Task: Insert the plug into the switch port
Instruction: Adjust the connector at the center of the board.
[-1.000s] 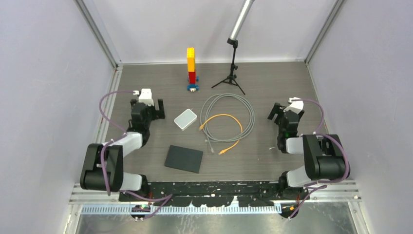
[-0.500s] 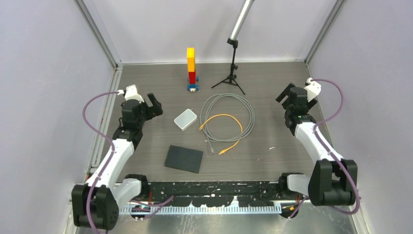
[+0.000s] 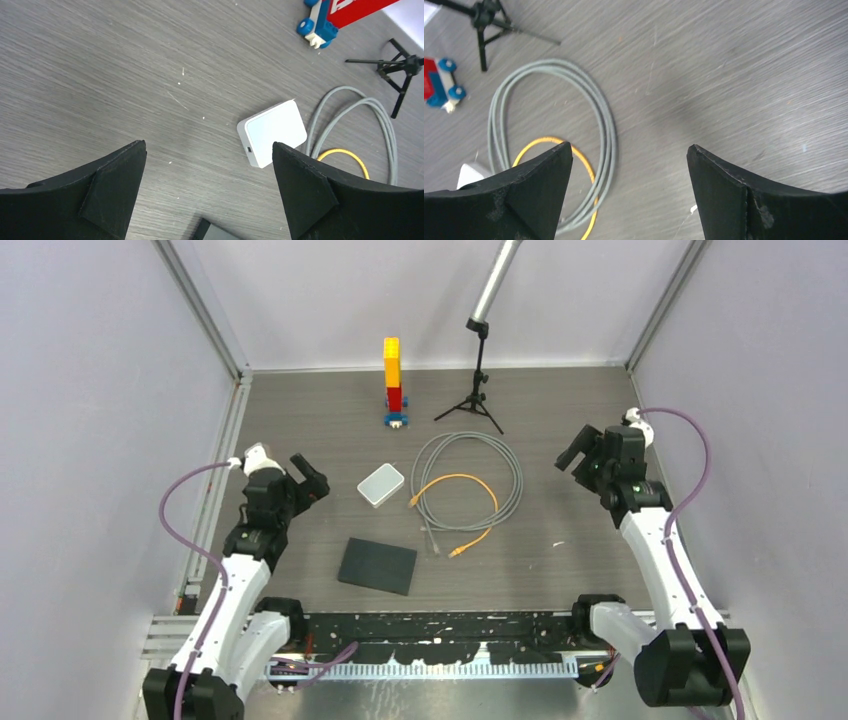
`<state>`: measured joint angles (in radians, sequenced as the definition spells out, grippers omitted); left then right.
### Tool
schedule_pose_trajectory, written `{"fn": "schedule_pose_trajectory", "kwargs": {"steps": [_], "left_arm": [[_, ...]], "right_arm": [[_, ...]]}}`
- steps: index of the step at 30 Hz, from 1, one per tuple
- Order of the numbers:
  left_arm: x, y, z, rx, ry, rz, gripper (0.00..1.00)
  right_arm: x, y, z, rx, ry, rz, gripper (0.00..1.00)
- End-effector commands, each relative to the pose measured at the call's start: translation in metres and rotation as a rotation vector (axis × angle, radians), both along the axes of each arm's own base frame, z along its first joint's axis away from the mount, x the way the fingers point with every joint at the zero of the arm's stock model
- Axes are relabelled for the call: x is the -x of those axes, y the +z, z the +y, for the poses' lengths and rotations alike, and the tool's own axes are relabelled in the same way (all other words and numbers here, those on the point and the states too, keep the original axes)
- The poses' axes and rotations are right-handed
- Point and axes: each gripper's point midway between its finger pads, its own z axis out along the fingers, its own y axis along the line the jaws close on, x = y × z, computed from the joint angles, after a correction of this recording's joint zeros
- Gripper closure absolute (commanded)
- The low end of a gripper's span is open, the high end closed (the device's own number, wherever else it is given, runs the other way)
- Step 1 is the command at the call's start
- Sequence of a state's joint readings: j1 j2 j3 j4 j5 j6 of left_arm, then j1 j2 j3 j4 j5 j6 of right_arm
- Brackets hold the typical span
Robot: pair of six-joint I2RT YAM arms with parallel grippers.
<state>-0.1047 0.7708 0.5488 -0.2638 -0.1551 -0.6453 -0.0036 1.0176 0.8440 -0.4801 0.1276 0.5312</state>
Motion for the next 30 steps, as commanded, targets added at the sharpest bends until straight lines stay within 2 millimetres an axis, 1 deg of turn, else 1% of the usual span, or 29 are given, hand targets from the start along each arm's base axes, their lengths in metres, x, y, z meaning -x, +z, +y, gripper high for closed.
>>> {"fn": "schedule_pose_trajectory", "kwargs": {"steps": [1,2,4,5,6,7,8,11,13,14,16,18,20,23,26,30], "left_arm": [[-0.002,-0.001,0.003,-0.016,0.026,0.028,0.01],[-0.003,-0.005,0.002,-0.023,0.026,0.044,0.01],[-0.007,-0.013,-0.007,-0.019,-0.012,0.056,0.01],[-0.010,-0.015,-0.012,-0.018,-0.035,0.061,0.01],[-0.012,-0.015,-0.016,-0.018,-0.054,0.058,0.01],[-0.013,-0.015,-0.019,-0.022,-0.072,0.054,0.02],[-0.014,-0.015,-0.022,-0.029,-0.083,0.048,0.03],[-0.012,-0.016,-0.026,-0.060,-0.097,0.030,0.03],[-0.010,-0.015,-0.027,-0.073,-0.099,0.018,0.04],[-0.009,-0.015,-0.026,-0.079,-0.098,0.015,0.04],[-0.008,-0.014,-0.025,-0.084,-0.095,0.009,0.04],[-0.008,-0.014,-0.025,-0.084,-0.095,0.010,0.04],[-0.009,-0.016,-0.026,-0.083,-0.102,0.018,0.04],[-0.010,-0.018,-0.028,-0.083,-0.110,0.027,0.04],[-0.010,-0.018,-0.030,-0.085,-0.117,0.031,0.05],[-0.010,-0.016,-0.033,-0.082,-0.136,0.025,0.05]], "right_arm": [[0.013,0.012,0.043,-0.143,0.142,0.021,0.11],[0.015,0.010,0.050,-0.154,0.162,0.035,0.12],[0.017,0.006,0.069,-0.146,0.215,0.071,0.13],[0.018,0.008,0.083,-0.127,0.255,0.083,0.14],[0.018,0.007,0.093,-0.078,0.272,0.096,0.14],[0.021,0.007,0.110,-0.046,0.313,0.108,0.15],[0.029,0.006,0.135,-0.024,0.383,0.122,0.16],[0.044,0.001,0.186,-0.019,0.492,0.151,0.19],[0.058,-0.004,0.217,-0.011,0.561,0.161,0.21],[0.066,-0.006,0.232,-0.016,0.596,0.170,0.24],[0.084,-0.012,0.260,-0.033,0.665,0.196,0.32],[0.101,-0.021,0.283,-0.036,0.712,0.215,0.37],[0.113,-0.030,0.297,-0.027,0.733,0.232,0.38],[0.118,-0.049,0.303,0.002,0.719,0.263,0.39],[0.114,-0.067,0.306,0.025,0.698,0.282,0.41],[0.107,-0.082,0.317,0.044,0.698,0.294,0.41]]}}
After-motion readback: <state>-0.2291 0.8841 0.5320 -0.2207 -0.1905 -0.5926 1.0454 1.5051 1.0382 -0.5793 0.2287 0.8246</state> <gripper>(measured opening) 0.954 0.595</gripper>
